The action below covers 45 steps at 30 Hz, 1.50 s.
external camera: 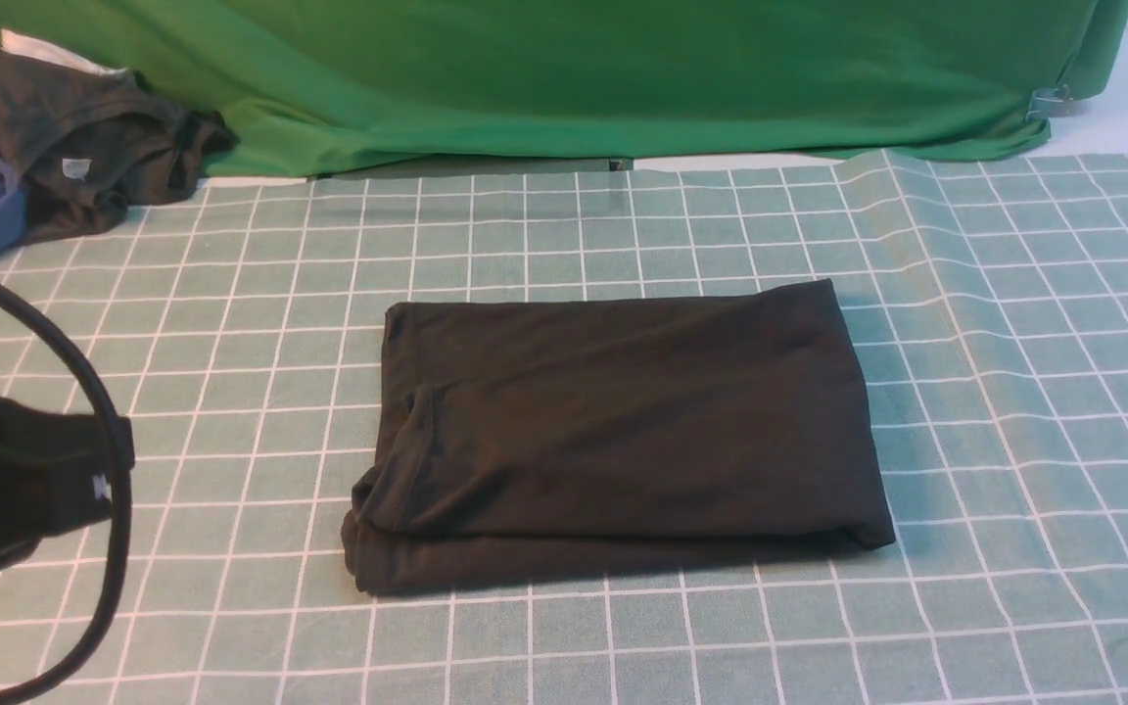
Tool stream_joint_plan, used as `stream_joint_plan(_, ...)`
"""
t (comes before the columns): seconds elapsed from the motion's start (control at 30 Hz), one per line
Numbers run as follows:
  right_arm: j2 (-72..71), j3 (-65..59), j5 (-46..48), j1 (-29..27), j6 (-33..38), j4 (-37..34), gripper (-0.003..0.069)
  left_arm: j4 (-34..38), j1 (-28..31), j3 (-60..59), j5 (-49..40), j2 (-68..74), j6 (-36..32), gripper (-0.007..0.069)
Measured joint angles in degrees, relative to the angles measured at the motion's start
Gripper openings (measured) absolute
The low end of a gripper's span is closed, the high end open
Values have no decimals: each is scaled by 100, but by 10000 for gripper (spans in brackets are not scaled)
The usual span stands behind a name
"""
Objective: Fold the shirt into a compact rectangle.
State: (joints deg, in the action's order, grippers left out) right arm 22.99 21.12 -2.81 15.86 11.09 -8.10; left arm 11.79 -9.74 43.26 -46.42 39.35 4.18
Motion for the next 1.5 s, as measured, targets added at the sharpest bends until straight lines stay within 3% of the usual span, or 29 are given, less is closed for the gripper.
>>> stream_joint_plan(0.3,-96,-364,-1783,0,16,14,91,-134,0,0,473,0,-156,11)
stream_joint_plan(0.57,-96,-364,-1966,0,33,21,175,-171,0,0,1024,0,-156,11)
stream_joint_plan(1.0,-96,-364,-1970,0,26,26,204,-340,-37,0,1361,0,-240,11)
stream_joint_plan(1.1,-96,-364,-1970,0,26,31,206,-563,-48,-170,1818,-84,-418,11)
stream_joint_plan(1.3,-96,-364,-1970,0,26,31,214,-874,25,-2144,4336,-1510,-640,11)
stream_joint_plan(1.4,-96,-364,-1970,0,31,31,221,-889,316,-3256,4954,-2358,-652,11)
stream_joint_plan(1.5,-96,-364,-1970,0,31,31,227,-722,724,-4201,5036,-3178,-638,11)
